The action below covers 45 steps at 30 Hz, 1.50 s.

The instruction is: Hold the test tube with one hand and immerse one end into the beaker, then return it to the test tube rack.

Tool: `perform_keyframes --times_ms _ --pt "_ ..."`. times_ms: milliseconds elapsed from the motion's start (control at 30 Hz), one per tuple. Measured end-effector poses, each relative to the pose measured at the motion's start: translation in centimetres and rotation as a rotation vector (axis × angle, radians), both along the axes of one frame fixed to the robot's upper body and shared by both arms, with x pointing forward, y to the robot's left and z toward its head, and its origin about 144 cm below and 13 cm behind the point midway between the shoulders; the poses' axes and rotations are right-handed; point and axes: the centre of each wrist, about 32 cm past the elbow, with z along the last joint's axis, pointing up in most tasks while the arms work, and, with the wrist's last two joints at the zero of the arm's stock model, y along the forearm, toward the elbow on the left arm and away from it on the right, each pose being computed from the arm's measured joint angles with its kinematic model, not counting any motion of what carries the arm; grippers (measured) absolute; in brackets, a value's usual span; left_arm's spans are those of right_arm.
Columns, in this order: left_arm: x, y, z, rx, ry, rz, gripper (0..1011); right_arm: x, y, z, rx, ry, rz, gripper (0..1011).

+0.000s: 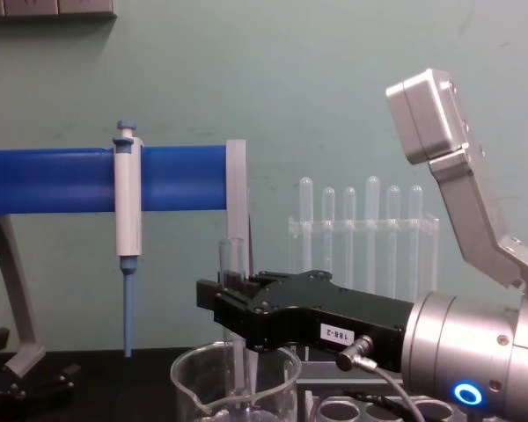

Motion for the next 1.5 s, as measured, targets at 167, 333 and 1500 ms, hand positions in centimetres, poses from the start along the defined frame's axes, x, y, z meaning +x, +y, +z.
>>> perform_keyframes --times_ms 167,333,1500 --pt "0.0 0.0 0.0 0.000 0.000 0.000 1000 0.0 0.0 0.0 0.000 0.000 0.000 227" --pt "0.0 0.0 0.0 0.000 0.000 0.000 1000 0.0 0.0 0.0 0.000 0.000 0.000 226" --pt "0.0 0.0 0.0 0.000 0.000 0.000 1000 -0.2 -0.1 1.7 -0.016 -0.043 0.004 226"
